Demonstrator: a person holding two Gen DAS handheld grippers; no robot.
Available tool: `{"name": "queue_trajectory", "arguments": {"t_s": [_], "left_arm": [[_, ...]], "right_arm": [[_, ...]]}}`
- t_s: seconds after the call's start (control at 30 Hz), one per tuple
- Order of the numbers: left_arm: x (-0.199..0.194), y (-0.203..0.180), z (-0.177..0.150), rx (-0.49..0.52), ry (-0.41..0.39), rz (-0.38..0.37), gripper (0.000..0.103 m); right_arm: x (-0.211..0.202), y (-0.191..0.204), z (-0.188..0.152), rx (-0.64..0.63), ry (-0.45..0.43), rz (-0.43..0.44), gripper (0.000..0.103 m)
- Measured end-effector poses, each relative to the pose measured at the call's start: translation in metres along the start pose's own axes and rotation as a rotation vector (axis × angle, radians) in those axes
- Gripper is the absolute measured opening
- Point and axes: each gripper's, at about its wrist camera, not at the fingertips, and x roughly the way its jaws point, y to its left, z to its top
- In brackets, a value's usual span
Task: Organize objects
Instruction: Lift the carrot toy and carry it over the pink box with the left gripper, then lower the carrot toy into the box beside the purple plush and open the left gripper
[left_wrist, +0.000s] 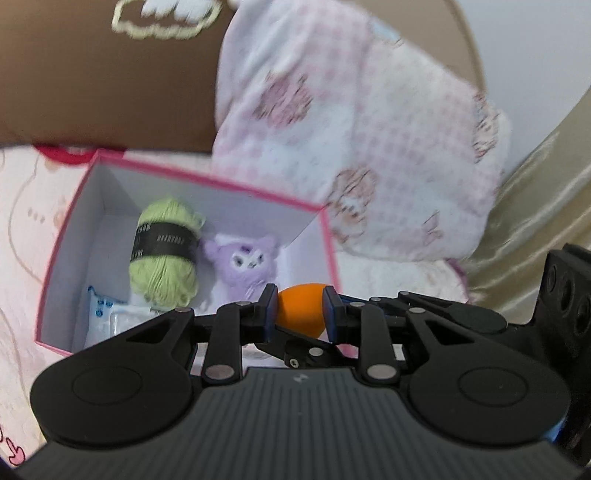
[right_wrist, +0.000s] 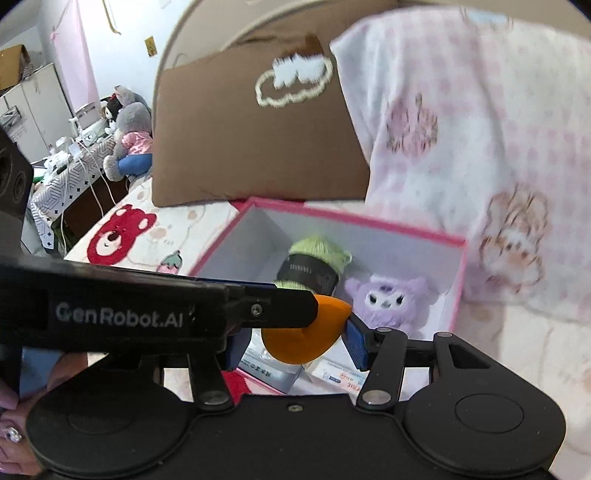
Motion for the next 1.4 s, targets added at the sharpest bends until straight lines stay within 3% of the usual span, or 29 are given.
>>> {"name": "queue_trajectory", "arguments": {"t_s": [0.13, 0.4, 0.87, 1.17, 1.4], "left_arm": [[0.024, 0.025, -0.005, -0.04, 0.018, -0.002, 0.023], [0.049, 0.041, -0.005, -0.053, -0.001, -0.036, 0.023], [0.075, 0.054, -0.013, -0.06, -0.007, 0.014, 0.023], [0.071, 0.069, -0.011, -0.094, -0.018, 0.088, 0.023], [0.066, 0.066, -0.013, -0.101, -0.008, 0.102, 0.023]], "right_arm": [[0.028, -0.009, -0.013, 0.025, 0.011, 0.02, 0.059], [0.059, -0.029, -0.024, 0.046, -0.047, 0.036, 0.059], [0.084, -0.022, -0.03, -0.035, -0.018, -0.007, 0.053], [0.078, -0.028, -0.03, -0.029, -0.015, -0.027, 0.053], [0.063, -0.026, -0.031, -0.018, -0.021, -0.046, 0.055]]}}
